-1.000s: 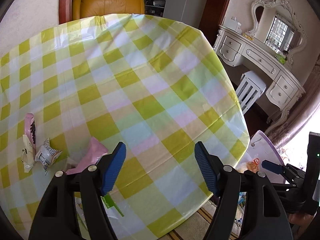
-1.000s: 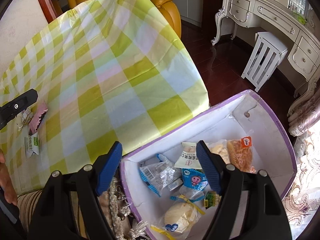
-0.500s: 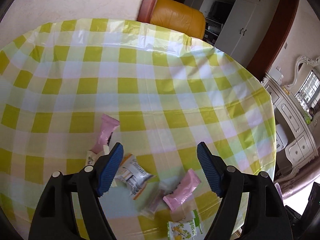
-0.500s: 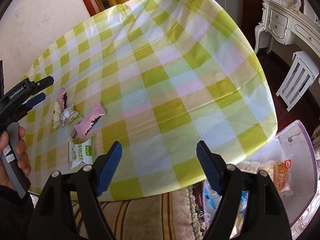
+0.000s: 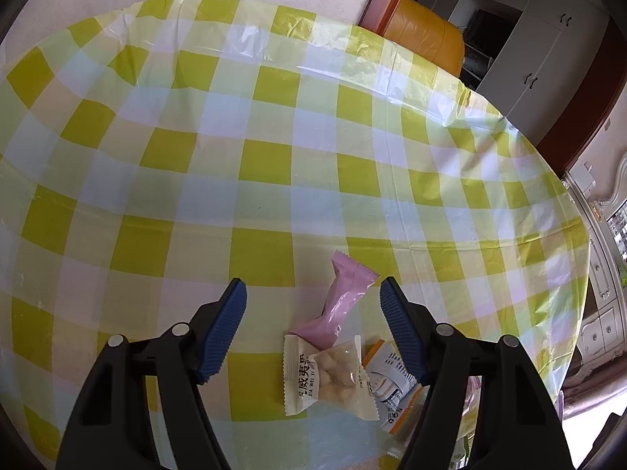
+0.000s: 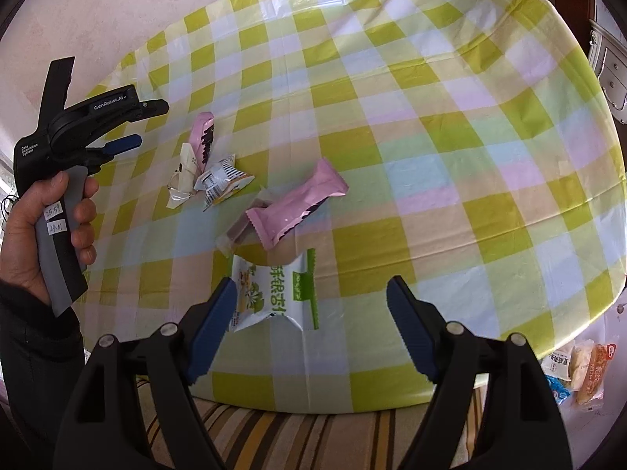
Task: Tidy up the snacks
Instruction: 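Move both tools back over the remaining snacks on the table, then grasp the pink wrapped bar with the left tool while the right tool grasps the green-printed white bag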
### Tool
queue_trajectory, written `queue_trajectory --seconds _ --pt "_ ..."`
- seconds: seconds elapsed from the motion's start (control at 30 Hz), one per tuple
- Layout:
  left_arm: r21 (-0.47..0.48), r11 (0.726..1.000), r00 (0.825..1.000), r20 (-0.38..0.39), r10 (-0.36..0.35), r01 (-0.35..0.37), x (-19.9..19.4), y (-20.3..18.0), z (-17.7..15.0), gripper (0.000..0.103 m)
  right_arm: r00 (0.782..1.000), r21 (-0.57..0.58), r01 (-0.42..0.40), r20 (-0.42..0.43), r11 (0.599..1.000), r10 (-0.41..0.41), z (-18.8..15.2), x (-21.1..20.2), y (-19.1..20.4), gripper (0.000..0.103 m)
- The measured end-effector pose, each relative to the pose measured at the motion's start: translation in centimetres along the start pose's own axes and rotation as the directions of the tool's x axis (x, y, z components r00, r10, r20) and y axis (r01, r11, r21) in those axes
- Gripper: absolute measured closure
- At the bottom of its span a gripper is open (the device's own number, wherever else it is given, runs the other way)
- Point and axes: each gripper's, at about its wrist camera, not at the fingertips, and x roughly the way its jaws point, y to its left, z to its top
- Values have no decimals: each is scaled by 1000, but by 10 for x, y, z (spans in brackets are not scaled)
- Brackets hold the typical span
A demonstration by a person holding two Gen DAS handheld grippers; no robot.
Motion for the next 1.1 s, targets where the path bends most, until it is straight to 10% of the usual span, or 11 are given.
queue_trajectory --seconds 0.53,1.1 --pt "140 990 990 -132 44 -25 59 -24 -3 43 994 -104 82 -62 991 -89 -7 38 33 22" --pt "62 998 991 -130 -24 33 70 -12 -5 87 987 -134 113 -98 984 -127 -9 57 40 22"
